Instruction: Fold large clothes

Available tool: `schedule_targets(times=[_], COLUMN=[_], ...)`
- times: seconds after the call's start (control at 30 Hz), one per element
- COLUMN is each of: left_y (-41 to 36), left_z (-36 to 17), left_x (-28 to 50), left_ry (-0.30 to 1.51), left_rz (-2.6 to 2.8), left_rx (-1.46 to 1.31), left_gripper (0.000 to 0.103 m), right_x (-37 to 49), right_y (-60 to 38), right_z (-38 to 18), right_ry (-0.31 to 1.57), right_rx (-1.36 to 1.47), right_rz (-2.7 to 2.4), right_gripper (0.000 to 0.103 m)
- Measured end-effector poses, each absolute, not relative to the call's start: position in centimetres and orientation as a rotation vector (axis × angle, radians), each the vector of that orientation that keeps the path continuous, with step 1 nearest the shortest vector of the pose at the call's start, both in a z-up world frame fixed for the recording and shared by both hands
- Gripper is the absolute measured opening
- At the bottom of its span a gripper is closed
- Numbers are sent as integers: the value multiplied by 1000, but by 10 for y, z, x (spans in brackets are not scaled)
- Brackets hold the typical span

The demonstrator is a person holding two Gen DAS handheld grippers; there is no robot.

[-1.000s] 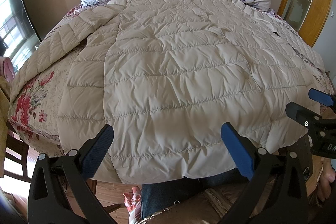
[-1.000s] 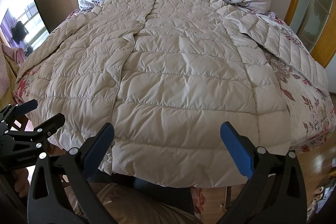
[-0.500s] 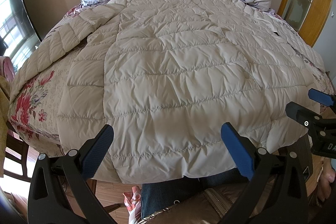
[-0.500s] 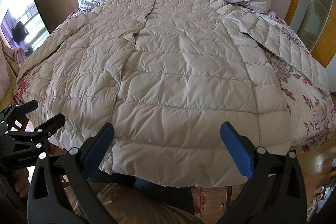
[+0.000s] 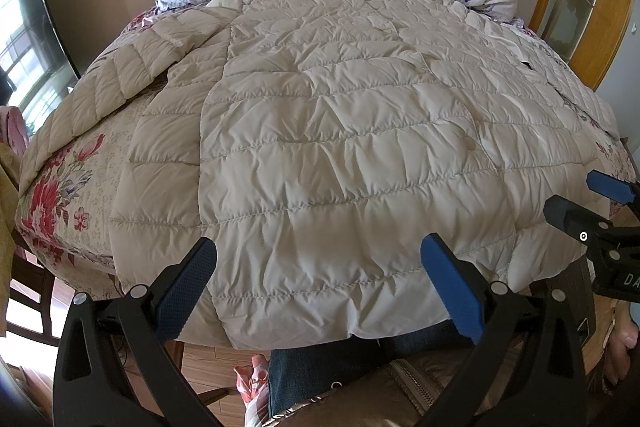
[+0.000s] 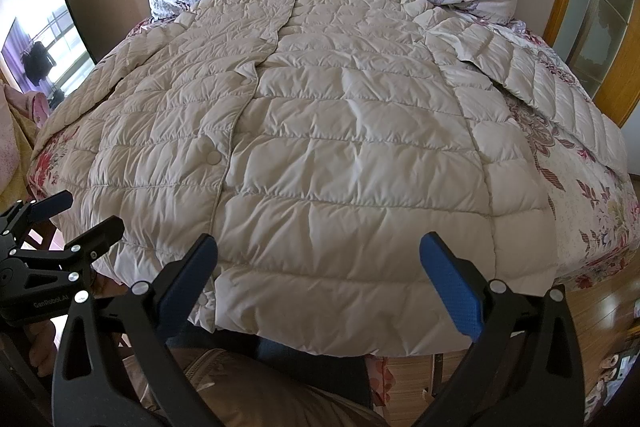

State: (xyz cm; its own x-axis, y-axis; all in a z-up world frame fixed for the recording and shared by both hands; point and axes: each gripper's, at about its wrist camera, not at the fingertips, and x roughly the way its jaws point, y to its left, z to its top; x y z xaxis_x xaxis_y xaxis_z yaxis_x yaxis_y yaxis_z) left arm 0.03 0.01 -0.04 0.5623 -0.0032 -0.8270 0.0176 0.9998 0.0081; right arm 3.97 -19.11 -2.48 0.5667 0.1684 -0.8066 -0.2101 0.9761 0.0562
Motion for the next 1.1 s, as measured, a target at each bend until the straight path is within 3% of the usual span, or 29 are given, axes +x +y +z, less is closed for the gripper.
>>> schedule_targets(times=[0.8, 1.1], left_y=[8, 32], left_z=[7, 33], left_x=[14, 52], left_ry=[931, 848], left_rz=[-31, 5], left_rx=[28, 7], left_gripper=[102, 102], right_x=[66, 119], right_y=[-203, -318], right_z=[-13, -4], right_ry=[884, 763], right_rx=[44, 455], right_rz=[219, 92], right_gripper=[101, 101])
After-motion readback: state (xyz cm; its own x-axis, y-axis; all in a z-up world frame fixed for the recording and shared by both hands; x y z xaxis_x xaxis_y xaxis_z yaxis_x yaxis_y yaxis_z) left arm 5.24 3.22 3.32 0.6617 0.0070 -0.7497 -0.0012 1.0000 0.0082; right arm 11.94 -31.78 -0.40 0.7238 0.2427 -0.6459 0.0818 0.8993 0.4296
